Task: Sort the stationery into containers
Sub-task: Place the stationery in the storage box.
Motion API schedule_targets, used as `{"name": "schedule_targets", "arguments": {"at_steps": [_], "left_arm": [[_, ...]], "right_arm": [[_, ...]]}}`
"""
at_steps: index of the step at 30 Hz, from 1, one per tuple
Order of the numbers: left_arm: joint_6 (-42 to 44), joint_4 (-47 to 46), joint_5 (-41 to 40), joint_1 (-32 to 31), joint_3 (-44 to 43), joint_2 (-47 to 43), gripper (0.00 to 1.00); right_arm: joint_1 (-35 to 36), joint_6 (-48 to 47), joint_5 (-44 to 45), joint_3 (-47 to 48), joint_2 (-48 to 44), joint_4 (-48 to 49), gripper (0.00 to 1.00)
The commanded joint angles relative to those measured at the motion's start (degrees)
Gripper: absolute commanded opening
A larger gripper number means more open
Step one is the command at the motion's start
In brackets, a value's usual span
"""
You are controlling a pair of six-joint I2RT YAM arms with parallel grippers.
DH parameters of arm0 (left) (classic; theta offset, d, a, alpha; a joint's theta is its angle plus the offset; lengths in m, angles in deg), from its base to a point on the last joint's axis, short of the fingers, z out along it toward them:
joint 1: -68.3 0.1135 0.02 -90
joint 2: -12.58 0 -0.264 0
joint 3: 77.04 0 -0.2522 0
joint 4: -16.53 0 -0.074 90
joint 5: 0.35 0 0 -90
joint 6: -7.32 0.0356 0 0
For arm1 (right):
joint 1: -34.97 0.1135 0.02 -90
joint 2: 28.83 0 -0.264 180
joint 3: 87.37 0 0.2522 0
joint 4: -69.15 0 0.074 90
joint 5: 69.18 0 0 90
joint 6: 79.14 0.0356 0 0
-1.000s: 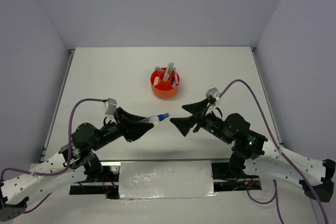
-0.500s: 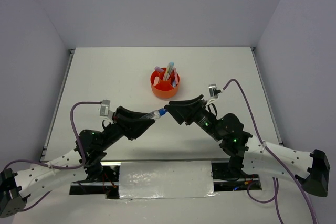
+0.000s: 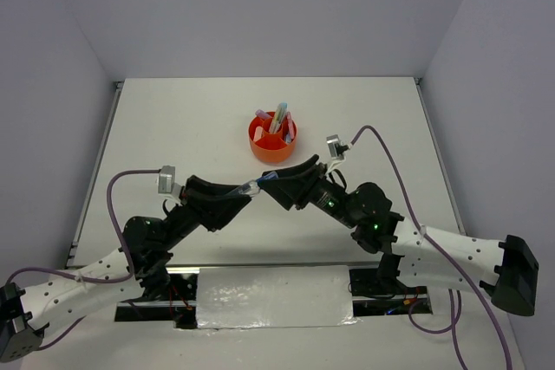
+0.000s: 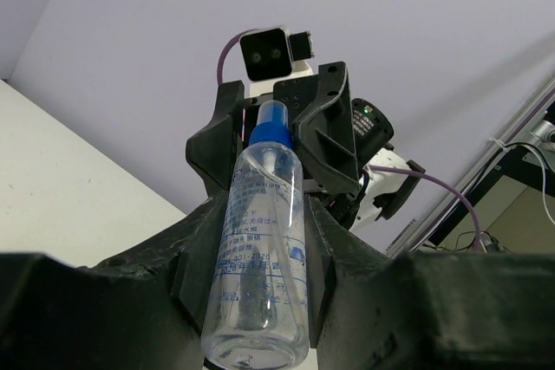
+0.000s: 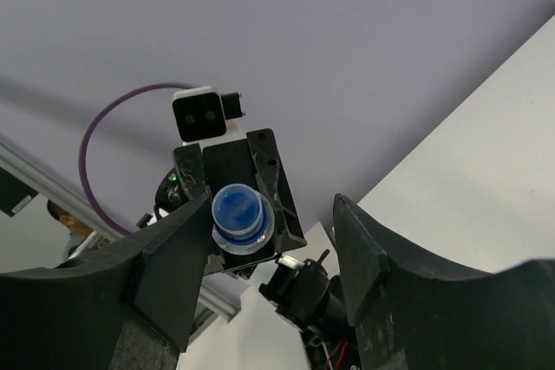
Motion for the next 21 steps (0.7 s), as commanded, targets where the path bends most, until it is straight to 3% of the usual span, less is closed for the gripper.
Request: {"name": "schedule_targets", "arguments": {"at_steps": [1, 6, 8, 13, 15, 16, 17, 19, 21], "left_arm": [[1.54, -3.09, 0.06, 0.01, -1.96, -0.03, 0.00], [1.89, -1.95, -0.82, 0.01, -1.43, -0.90, 0.00], [1.98, -1.86, -0.55, 0.01, -1.25, -0.90, 0.00], [1.80, -2.56, -1.34, 0.01, 0.15, -1.69, 0.00], [1.97, -2.83, -3.28, 0.01, 0.24, -1.70, 0.00], [2.15, -2.74, -3.37, 0.10, 0.07, -1.52, 0.00], [2.24, -2.57, -3.63, 0.01, -0.11, -1.61, 0.00], [2.59, -2.56, -3.80, 0.01, -0.55, -1.61, 0.00], [2.94, -2.30, -4.16, 0.10, -0.90, -1.70, 0.00]], "right_arm": [[0.40, -1.73, -3.07, 4.23, 1.48, 2.10, 0.64], [0.40, -2.87, -6.49, 7.13, 3.42, 0.33, 0.63], [0.40, -3.31, -7.46, 8.10, 4.29, -0.45, 0.53], [0.40, -1.03, -9.92, 8.55, 5.79, 0.68, 0.37], [0.40, -0.50, -10.45, 8.63, 6.49, 0.77, 0.46], [0.40, 0.20, -10.71, 8.81, 7.19, 0.34, 0.59], [0.40, 0.55, -10.63, 8.81, 7.46, 0.16, 0.62], [0.40, 1.34, -10.28, 8.20, 8.07, 0.60, 0.63], [0.40, 1.70, -9.66, 7.23, 8.16, 1.82, 0.58]]}}
